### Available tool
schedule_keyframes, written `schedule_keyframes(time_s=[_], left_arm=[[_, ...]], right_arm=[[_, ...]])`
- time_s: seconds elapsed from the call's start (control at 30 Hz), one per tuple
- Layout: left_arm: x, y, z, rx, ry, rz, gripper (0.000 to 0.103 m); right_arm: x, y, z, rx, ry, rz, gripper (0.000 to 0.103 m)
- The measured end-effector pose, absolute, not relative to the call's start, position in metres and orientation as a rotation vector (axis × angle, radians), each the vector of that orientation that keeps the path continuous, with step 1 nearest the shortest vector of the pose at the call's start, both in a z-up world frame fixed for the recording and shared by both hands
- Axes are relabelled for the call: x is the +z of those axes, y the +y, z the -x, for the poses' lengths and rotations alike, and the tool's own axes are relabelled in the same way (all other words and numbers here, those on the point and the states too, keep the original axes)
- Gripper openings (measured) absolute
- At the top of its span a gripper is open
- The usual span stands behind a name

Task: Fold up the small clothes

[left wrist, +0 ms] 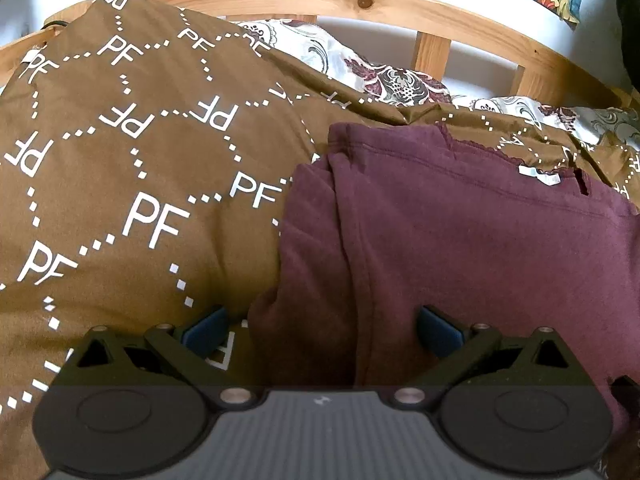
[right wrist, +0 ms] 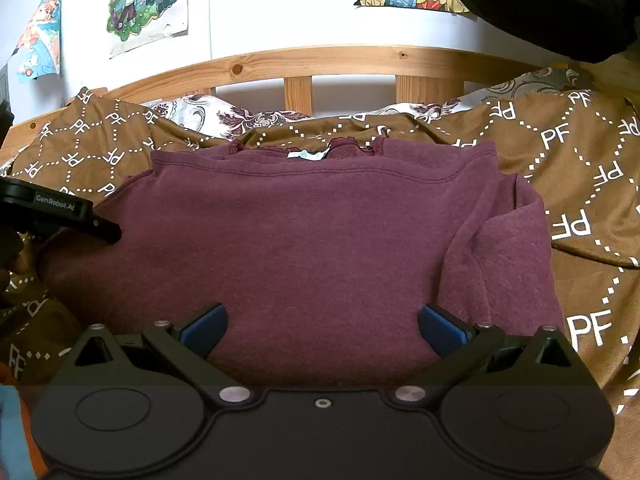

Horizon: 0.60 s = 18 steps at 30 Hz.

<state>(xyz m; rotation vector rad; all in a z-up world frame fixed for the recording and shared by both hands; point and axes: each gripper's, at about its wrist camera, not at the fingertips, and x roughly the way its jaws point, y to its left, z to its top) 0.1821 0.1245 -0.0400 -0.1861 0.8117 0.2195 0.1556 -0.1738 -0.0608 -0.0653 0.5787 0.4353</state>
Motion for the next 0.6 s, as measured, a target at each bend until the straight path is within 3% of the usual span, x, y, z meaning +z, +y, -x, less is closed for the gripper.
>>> schedule_keyframes(time_s=[0.2, 0.47, 0.6], left_arm=[[-0.0364, 0.1247, -0.1823, 0.200, 0.857, 0.236, 0.102], [-0.0331, 0.1272, -0.1781, 0.218, 0.866, 0.299, 0.075], [-0.0318, 0.1256, -0.1742, 0.209, 0.881, 0.337, 0.053]], right_arm=[[-0.0608, -0.1740, -0.1558, 0.435, 0.579, 0.065, 0.102], [-0.0608, -0.1743, -0.1562, 0.436, 0.580, 0.065, 0.102], [-0.0607, -0.1744, -0.1561, 0.436, 0.580, 0.065, 0.102]])
